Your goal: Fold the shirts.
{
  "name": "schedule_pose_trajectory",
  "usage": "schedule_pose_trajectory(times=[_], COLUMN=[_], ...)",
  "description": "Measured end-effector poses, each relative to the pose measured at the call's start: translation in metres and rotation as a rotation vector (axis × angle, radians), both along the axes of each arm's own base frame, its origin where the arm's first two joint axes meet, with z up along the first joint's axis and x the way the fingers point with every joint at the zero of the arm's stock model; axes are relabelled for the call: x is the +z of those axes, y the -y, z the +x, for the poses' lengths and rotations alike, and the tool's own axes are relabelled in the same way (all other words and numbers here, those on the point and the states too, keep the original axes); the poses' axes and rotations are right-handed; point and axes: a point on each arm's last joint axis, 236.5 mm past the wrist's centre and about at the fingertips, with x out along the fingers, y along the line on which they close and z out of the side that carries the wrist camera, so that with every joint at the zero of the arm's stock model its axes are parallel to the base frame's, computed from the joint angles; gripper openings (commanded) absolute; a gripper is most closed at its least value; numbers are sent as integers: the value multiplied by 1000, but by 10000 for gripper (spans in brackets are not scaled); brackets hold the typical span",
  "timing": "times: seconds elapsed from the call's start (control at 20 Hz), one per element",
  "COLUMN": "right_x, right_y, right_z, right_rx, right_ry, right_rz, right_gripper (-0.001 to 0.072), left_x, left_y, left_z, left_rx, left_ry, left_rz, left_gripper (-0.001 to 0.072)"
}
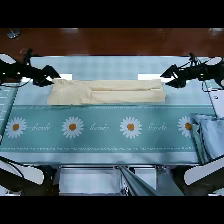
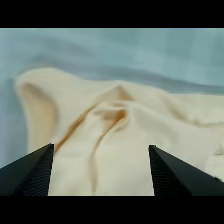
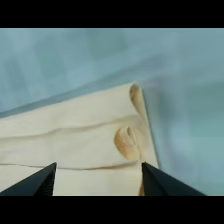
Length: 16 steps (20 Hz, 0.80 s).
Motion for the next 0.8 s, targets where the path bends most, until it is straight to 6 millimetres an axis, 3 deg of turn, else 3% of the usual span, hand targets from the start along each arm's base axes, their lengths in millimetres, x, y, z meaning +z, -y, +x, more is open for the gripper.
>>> schedule_pose_trajectory(times=[0.15,0.2,0.35,0.5,0.55,0.6,0.65,0.7,0.75,0.8], right_x=[-11,-17,-34,-44,-46,-49,-54,-54,-46,-37], right_y=[29,31,18,-14,-26,-37,-45,-50,-55,-59], right_z=[-20,-25,-33,-33,-33,-34,-37,-37,-33,-30], right_rx=[-15,-23,-24,14,30,53,80,102,117,126], right_ry=[-65,-86,-131,-151,-157,-162,-169,-164,-135,-108], right_rz=[-50,-47,0,49,65,66,53,40,37,33], right_gripper=[619,619,619,615,504,56,28,27,27,27], left_x=[12,17,39,53,55,56,58,60,63,67], left_y=[-51,-58,-42,8,23,36,51,62,74,83], left_z=[-31,-40,-53,-71,-76,-79,-82,-83,-83,-82], left_rx=[75,97,110,6,-28,-56,-83,-104,-122,-131], left_ry=[-68,-70,44,148,165,181,196,207,221,237], left_rz=[61,64,6,-83,-106,-123,-146,-161,-180,-196], left_gripper=[702,702,703,702,702,702,693,466,23,25])
